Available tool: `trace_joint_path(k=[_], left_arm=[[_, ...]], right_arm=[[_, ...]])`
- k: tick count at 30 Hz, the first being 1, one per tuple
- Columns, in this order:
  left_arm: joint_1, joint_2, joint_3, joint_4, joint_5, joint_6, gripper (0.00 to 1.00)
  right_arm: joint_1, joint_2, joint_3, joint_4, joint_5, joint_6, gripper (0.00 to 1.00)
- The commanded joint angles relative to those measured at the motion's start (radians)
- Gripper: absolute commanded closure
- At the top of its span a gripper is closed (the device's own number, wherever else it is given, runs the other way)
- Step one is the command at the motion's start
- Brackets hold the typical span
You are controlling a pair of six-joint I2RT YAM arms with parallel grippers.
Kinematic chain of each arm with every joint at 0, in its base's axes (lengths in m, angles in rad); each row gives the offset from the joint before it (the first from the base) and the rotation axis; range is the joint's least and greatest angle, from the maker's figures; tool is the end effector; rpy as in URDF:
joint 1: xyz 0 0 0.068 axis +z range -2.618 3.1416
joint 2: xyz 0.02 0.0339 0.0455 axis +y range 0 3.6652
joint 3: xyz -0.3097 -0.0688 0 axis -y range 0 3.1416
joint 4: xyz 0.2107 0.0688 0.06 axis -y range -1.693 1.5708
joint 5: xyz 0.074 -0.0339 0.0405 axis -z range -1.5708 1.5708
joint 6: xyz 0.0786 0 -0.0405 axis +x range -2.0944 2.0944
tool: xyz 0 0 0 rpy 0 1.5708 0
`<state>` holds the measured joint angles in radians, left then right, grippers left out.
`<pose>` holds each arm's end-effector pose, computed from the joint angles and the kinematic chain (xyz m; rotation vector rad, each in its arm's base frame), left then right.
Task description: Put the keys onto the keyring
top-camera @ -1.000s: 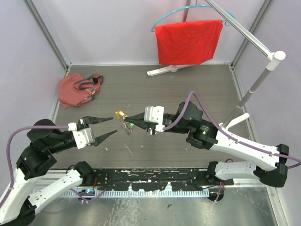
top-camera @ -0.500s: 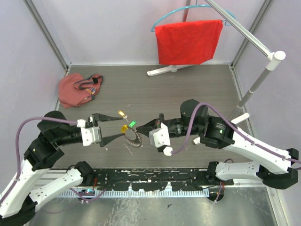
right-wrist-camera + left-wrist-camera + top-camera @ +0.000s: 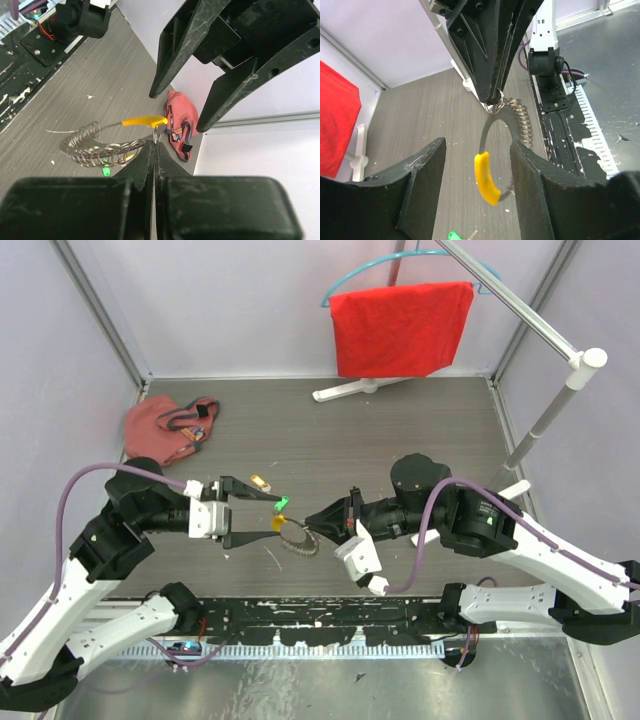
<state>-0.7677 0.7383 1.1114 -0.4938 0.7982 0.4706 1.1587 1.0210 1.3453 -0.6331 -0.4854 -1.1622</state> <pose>0.0280 -0.1052 0.4391 1.4373 0.9708 -0.8907 0.0367 0.1755 0.4580 -1.8174 0.4282 0.4525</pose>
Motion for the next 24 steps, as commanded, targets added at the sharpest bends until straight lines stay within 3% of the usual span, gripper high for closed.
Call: trace_joint_path(k=[1,9,24], left_arm=[[-0.001,-0.002,0.010,0.055,0.009,-0.023,0.38],[-0.001,0.048,-0.009,0.074,0.142,-0.084,0.42],[-0.002,0.092,-0.056,0.089,0.149,-0.109,0.43]], right_arm=[[0.006,-0.012,0.072,-0.028,-0.029,-0.074,0.99],[0.006,-0.009,0.074,-0.034,-0.053,-0.106,0.99],[0.006,-0.018,0.080,-0.079,-0.049,-0.242,0.99]])
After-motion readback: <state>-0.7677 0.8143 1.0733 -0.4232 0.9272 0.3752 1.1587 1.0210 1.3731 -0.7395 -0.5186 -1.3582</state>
